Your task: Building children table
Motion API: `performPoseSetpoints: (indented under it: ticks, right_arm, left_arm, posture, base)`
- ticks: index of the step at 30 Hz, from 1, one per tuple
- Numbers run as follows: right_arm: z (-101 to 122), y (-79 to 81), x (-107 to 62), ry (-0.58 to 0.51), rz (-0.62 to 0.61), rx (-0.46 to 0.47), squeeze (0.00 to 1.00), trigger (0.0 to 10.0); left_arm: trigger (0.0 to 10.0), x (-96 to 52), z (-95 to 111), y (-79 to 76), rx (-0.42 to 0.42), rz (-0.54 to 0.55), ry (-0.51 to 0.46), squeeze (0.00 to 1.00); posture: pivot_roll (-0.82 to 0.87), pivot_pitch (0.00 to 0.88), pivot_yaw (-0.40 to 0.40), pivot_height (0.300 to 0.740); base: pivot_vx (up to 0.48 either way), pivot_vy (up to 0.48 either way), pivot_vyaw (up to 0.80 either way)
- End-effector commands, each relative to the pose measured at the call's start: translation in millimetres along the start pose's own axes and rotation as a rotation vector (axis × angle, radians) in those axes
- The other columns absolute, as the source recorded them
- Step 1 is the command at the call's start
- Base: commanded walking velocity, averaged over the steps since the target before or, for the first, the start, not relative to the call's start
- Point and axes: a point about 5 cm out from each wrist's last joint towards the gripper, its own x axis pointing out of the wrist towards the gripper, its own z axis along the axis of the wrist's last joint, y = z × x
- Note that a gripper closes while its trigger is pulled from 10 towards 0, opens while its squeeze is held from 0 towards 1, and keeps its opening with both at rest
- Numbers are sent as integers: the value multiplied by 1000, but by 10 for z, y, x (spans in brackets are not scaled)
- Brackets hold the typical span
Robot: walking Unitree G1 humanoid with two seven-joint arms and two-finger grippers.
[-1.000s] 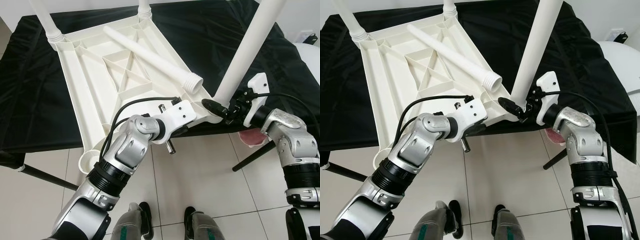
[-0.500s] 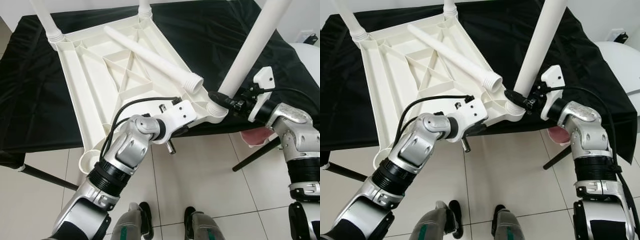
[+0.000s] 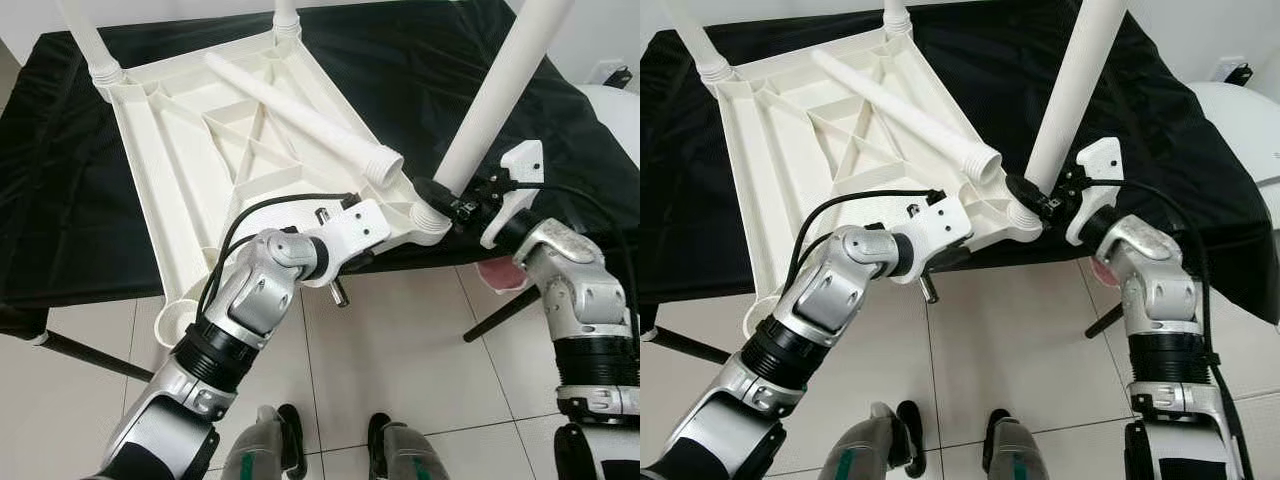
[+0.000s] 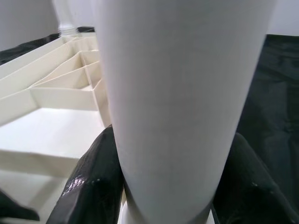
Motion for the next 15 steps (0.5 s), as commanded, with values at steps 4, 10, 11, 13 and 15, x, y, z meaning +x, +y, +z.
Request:
performPoseSetpoints:
  ticks: [4,10,11,13,15]
  right_arm:
    - [98,109,59,-106,-73,95,0,10000]
    - [129,220,82,-140,-152,121,0,10000]
    - [135,248,87,-145,-158,123,0,10000]
    - [136,286,99,-151,-166,127,0,10000]
    - [140,381,139,-167,-207,144,0,10000]
  left_arm:
    - [10000,2,48,40,37,89,-6,0]
    - [10000,-2,54,39,37,90,-7,0]
    - [10000,-3,54,40,37,90,-7,0]
    - [10000,-3,53,41,37,90,-7,0]
    - [10000,-5,54,44,38,91,-7,0]
  posture:
    - [-151,217,64,740]
    - [-150,217,60,740]
    - [-150,217,60,740]
    - [-149,217,62,740]
    - [-149,217,62,740]
  base:
    - [0,0,0]
    - [0,0,0]
    - [0,0,0]
    - [0,0,0]
    - [0,0,0]
